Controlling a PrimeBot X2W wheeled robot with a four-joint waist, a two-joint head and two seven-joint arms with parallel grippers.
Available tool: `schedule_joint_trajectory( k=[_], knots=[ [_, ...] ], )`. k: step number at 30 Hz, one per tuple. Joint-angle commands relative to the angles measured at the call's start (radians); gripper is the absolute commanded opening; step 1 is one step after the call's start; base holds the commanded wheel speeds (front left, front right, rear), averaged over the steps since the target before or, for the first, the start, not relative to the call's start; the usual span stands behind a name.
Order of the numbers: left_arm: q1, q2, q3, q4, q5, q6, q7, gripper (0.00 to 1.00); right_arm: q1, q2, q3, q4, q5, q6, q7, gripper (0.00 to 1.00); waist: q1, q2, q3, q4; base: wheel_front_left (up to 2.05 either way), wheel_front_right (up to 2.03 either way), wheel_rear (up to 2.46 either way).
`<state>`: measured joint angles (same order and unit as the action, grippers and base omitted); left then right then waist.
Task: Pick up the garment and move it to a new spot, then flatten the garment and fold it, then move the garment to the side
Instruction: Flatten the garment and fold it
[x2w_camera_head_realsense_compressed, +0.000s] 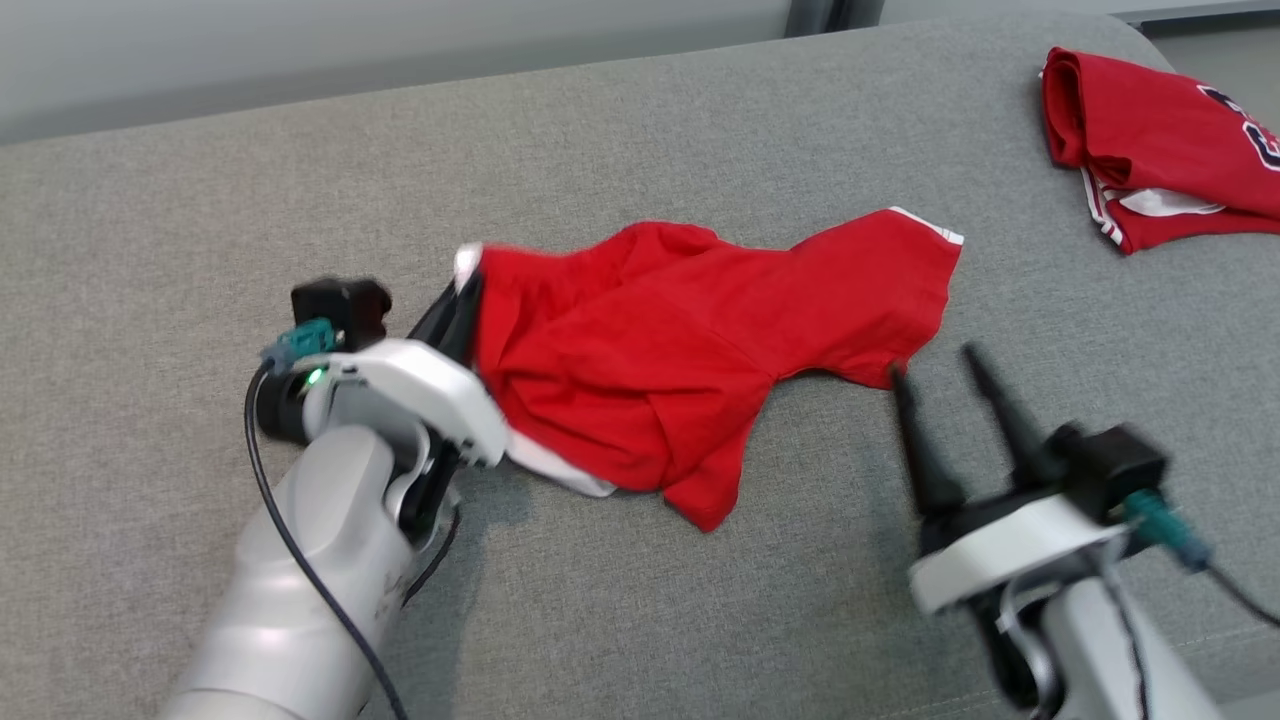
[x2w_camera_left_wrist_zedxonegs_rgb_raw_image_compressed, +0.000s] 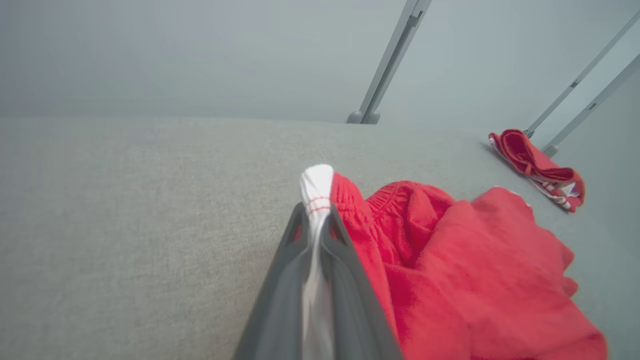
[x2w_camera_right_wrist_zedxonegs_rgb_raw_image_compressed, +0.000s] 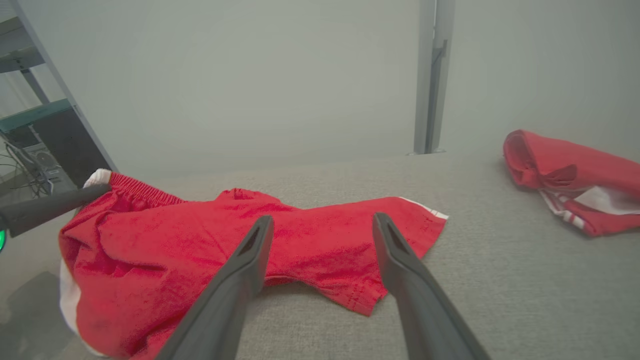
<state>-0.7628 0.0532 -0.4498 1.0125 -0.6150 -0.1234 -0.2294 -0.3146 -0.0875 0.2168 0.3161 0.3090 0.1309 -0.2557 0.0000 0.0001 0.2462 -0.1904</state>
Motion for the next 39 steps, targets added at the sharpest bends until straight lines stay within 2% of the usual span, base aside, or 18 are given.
schedule_joint_trajectory(
  k=[1, 8, 13, 18, 19, 20, 21, 22, 26, 29, 34, 37, 39],
  knots=[
    [-0.052, 0.015, 0.022, -0.058, -0.027, -0.007, -0.017, 0.0, 0.015, -0.013, 0.068, -0.008, 0.035, 0.0, -0.006, 1.0, 0.0, -0.0001, -0.004, 0.003, 0.0, 0.0, 0.0],
    [-0.057, 0.0, 0.003, -0.255, -0.137, -0.007, -0.031, 0.0, 0.011, -0.059, 0.4, 0.1, 0.307, 0.0, -0.005, 1.0, 0.0, -0.0001, -0.02, 0.01, 0.0, 0.0, 0.0],
    [-0.052, -0.002, -0.065, -0.338, -0.152, -0.006, -0.032, 0.0, -0.076, -0.044, 0.551, 0.217, 0.482, 0.0, -0.005, 1.0, 0.0, -0.0001, -0.016, 0.024, 0.0, 0.0, 0.0],
    [-0.046, -0.003, -0.134, -0.397, -0.169, 0.019, -0.032, 0.0, -0.172, -0.03, 0.673, 0.312, 0.562, 0.0, -0.006, 1.0, 0.0, -0.0001, -0.004, 0.052, 0.0, 0.0, 0.0],
    [-0.046, -0.003, -0.142, -0.406, -0.171, 0.024, -0.032, 0.0, -0.186, -0.028, 0.687, 0.328, 0.569, 0.0, -0.006, 0.91, 0.0, -0.0001, -0.002, 0.058, 0.0, 0.0, 0.0],
    [-0.045, -0.003, -0.147, -0.412, -0.173, 0.028, -0.032, 0.0, -0.198, -0.025, 0.694, 0.341, 0.575, 0.0, -0.006, 0.44, 0.0, -0.0001, 0.0, 0.062, 0.0, 0.0, 0.0],
    [-0.045, -0.003, -0.151, -0.417, -0.172, 0.033, -0.032, 0.0, -0.209, -0.024, 0.699, 0.357, 0.574, 0.0, -0.006, 0.05, 0.0, -0.0001, 0.001, 0.067, 0.0, 0.0, 0.0],
    [-0.044, -0.003, -0.152, -0.421, -0.169, 0.037, -0.032, 0.0, -0.218, -0.022, 0.7, 0.375, 0.569, 0.0, -0.006, 0.0, 0.0, -0.0001, 0.002, 0.07, 0.0, 0.0, 0.0],
    [-0.038, -0.003, -0.14, -0.425, -0.16, 0.05, -0.032, 0.0, -0.239, -0.015, 0.678, 0.406, 0.541, 0.0, -0.006, 0.0, 0.0, -0.0001, 0.002, 0.077, 0.0, 0.0, 0.0],
    [-0.016, -0.003, -0.079, -0.465, -0.168, 0.049, -0.032, 0.0, -0.242, -0.044, 0.525, 0.348, 0.465, 0.0, -0.006, 0.0, 0.0, -0.0001, 0.0, 0.083, 0.0, 0.0, 0.0],
    [0.066, -0.003, 0.049, -0.633, -0.297, 0.032, -0.032, 0.0, -0.185, -0.128, 0.272, 0.152, 0.281, 0.0, -0.006, 0.0, 0.0, -0.0001, -0.027, 0.079, 0.0, 0.0, 0.0],
    [0.138, -0.003, 0.086, -0.737, -0.421, 0.057, -0.032, 0.0, -0.133, -0.171, 0.145, 0.017, 0.176, 0.0, -0.006, 0.0, 0.0, -0.0001, -0.045, 0.084, 0.0, 0.0, 0.0],
    [0.181, -0.003, 0.059, -0.797, -0.511, 0.084, -0.032, 0.0, -0.105, -0.189, 0.085, -0.063, 0.128, 0.0, -0.006, 0.0, 0.0, -0.0001, -0.05, 0.095, 0.0, 0.0, 0.0]
  ],
)
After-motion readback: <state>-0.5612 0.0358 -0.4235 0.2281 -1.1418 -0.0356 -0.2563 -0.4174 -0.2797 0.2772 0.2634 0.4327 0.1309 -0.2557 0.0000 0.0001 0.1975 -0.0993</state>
